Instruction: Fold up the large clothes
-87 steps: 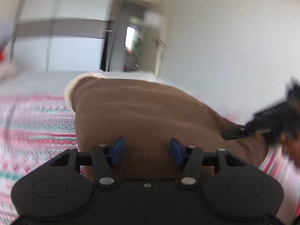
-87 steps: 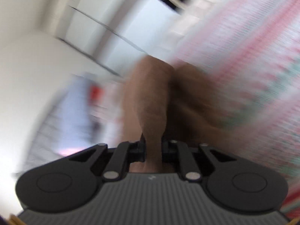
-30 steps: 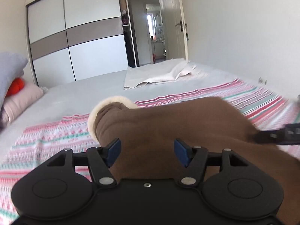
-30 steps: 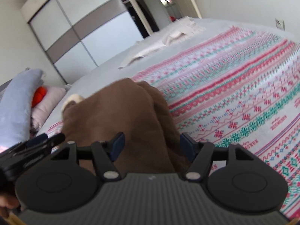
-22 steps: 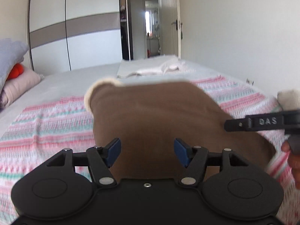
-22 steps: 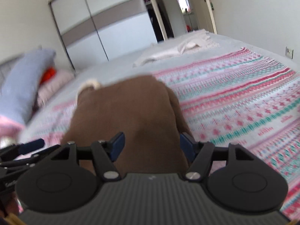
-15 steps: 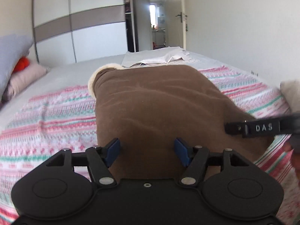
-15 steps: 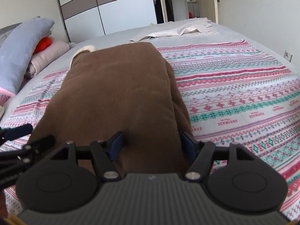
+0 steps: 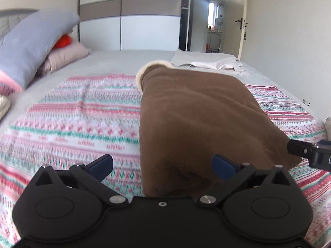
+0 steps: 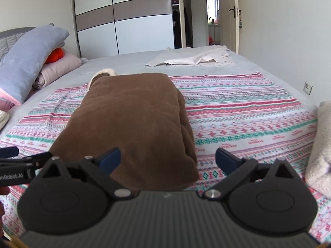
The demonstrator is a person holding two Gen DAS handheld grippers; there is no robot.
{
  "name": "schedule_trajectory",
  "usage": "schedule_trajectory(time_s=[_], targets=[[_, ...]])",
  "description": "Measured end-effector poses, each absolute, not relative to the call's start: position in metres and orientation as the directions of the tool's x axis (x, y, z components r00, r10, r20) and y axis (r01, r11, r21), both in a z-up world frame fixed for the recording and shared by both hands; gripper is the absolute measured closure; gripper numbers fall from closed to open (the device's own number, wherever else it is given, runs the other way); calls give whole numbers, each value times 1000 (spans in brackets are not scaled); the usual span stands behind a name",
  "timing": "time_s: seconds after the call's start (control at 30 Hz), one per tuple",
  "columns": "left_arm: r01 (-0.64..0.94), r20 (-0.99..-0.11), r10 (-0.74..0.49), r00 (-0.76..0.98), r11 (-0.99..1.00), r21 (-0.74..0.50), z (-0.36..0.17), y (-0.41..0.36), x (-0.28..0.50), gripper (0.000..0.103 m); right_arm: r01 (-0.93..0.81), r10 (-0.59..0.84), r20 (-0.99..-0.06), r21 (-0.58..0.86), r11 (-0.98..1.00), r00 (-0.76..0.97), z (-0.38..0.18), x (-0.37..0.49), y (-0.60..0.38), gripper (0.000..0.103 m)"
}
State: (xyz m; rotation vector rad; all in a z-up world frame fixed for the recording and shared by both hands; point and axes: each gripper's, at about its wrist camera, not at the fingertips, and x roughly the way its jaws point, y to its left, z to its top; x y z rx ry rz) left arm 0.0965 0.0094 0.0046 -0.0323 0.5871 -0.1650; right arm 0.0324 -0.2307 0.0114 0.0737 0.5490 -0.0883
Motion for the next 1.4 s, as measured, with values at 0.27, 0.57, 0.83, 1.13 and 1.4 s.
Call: schedule_trajectory(time_s=[0.27, 0.57, 0.83, 1.13, 1.4], targets=[[108, -595, -141, 791, 990, -90, -5, 9, 71, 0, 184, -145, -558, 15, 983, 817, -2, 4, -224, 0], [128, -648, -153, 746, 988, -86, -17, 2, 56, 0, 255, -197, -573, 22, 967, 796, -15, -19, -227, 0], [84, -645, -58, 762, 996, 10, -20, -6, 54, 0, 256, -201, -589, 10, 967, 783, -18, -16, -225, 0], [69, -652, -45, 757, 998, 11, -26, -4, 59, 0, 248, -201, -600, -5, 969, 774, -23, -10, -221, 0], [66, -681, -42, 731, 998, 9, -36, -3, 66, 0, 227, -199, -622, -35, 973, 757, -30, -1, -213, 0]])
